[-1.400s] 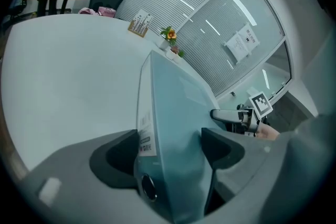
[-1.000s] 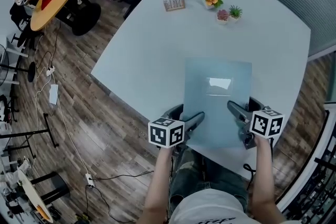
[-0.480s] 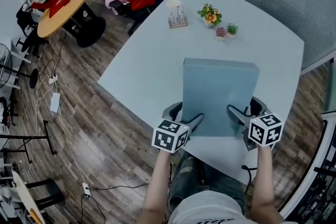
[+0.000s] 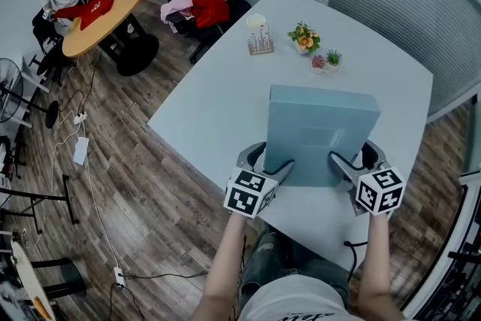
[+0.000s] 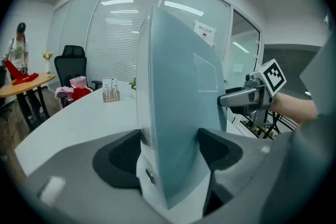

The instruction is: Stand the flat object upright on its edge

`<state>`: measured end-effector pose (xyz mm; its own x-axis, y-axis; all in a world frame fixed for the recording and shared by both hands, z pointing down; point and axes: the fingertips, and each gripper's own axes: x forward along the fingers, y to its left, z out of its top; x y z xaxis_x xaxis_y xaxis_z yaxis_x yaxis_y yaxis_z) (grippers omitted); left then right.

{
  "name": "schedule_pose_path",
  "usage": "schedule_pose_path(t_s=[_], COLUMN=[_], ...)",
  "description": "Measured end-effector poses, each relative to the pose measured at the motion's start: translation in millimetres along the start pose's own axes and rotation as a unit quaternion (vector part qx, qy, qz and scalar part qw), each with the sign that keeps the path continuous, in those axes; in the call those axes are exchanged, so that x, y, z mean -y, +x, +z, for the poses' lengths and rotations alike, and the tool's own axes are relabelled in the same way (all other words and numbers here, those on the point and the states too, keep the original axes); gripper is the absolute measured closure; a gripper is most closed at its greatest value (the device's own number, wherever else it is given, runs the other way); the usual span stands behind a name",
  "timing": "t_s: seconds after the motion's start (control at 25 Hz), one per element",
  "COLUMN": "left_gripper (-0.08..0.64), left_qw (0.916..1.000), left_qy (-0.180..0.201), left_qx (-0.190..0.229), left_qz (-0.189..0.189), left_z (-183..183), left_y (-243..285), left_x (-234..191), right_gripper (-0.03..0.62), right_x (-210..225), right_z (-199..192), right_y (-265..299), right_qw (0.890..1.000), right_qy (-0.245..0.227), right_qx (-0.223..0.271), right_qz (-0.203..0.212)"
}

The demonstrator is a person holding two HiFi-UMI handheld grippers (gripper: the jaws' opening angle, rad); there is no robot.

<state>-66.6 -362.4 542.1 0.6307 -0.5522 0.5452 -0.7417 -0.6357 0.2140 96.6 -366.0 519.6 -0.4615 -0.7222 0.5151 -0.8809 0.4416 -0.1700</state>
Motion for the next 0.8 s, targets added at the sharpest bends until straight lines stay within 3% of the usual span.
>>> schedule_pose_path(t_s=[0.36,0.8], left_gripper=[0.218,0.224], left_qw=[0.9987,0.9979], left_qy=[0.036,0.047], left_qx=[-0.014,-0.017], left_qz=[0.034,0.041], left_z=[-1,-1], left_y=[14,26], left_x=[-8,-10], right_gripper=[0.192,0.198], right_x=[5,11], right_z=[1,-3], right_y=[2,3], right_qw=[0.997,0.993], right_qy=[-0.072,-0.095], right_qx=[-0.009,-0.018], right_qz=[-0.039,-0.063])
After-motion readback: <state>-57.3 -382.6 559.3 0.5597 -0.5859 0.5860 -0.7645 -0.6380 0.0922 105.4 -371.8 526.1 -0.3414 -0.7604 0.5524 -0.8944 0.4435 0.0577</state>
